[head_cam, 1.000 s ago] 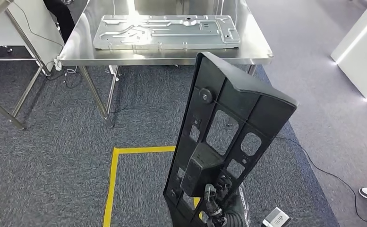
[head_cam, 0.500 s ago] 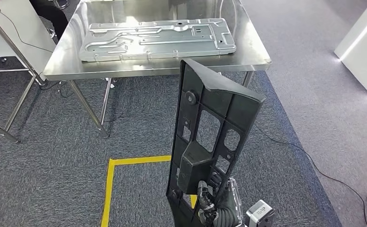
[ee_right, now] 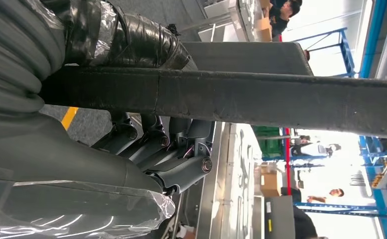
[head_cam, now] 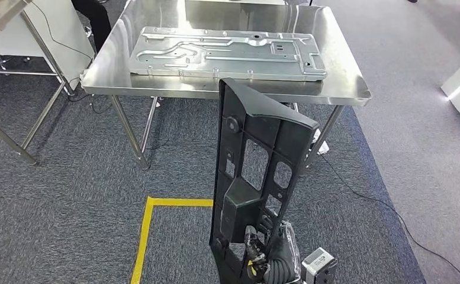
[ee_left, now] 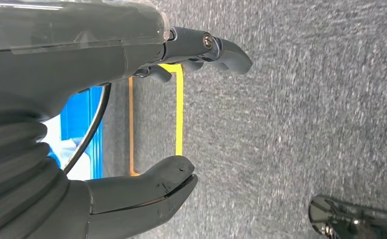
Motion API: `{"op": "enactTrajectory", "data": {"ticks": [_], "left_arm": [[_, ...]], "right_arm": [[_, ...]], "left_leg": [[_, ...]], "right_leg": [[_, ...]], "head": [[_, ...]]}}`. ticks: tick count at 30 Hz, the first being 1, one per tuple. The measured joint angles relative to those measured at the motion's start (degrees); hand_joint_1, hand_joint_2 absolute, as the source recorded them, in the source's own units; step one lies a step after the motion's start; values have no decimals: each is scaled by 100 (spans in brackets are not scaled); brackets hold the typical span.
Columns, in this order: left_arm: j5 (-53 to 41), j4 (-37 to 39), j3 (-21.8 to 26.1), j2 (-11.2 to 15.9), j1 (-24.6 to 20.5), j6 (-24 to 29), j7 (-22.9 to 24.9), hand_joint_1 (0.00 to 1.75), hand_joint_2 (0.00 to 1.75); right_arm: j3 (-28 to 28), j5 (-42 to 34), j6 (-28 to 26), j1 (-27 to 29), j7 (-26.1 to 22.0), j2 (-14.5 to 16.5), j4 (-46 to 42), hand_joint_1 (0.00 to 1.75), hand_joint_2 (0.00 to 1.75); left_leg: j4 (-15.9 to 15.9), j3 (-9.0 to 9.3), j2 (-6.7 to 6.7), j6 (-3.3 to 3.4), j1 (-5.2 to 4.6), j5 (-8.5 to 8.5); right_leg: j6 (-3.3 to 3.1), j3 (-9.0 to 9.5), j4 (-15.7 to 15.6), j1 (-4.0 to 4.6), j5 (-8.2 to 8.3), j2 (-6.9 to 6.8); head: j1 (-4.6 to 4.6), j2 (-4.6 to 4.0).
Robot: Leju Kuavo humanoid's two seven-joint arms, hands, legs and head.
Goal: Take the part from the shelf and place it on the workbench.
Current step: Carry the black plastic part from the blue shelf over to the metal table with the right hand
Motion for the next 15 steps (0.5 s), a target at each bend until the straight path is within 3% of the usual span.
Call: {"op": "enactTrajectory", "data": {"ticks": [2,4,7,9,12,13,14,15], "left_arm": [[5,-2,3,-16,4,-20,27,0,175],[16,-15,10,-38,0,-50,66,0,175],[31,-66,32,-73,6,-77,99,0,175],[43,-113,54,-103,15,-80,118,0,175],[67,-176,116,-159,33,-92,172,0,175],[75,-197,142,-176,45,-94,189,0,175],[83,-216,165,-190,63,-95,204,0,175],[89,-235,185,-200,79,-95,217,0,175]], "right_arm": [[0,85,-86,3,88,1,1,175,175],[4,370,-243,25,284,9,5,175,175],[9,1089,-609,133,726,49,50,175,175],[8,1557,-831,233,1007,76,115,175,175],[-47,2278,-1095,376,1419,87,203,175,175],[-92,2544,-1169,423,1539,82,215,175,175],[-145,2827,-1231,467,1635,78,217,175,175],[-199,3100,-1279,505,1713,77,209,175,175]], "left_leg": [[-1,49,-26,-22,-5,-26],[-13,74,-43,-75,-13,-58],[-41,109,-42,-184,-13,-94],[158,53,-17,-239,-15,-213],[1119,-417,4,-292,5,-666],[1375,-560,6,-306,12,-731],[1431,-610,9,-316,16,-675],[1293,-563,13,-320,19,-519]], "right_leg": [[-64,258,-737,21,466,21],[-132,423,-1214,59,654,38],[-221,475,-1331,63,647,34],[-279,559,-1412,23,674,25],[-322,643,-1437,18,633,-3],[-322,671,-1435,20,603,-8],[-316,711,-1432,19,567,-10],[-304,764,-1431,14,527,-7]], "head": [[-1,0],[-1,0],[-3,0],[-4,0],[-4,0],[-4,0],[-4,0],[-5,0]]}}
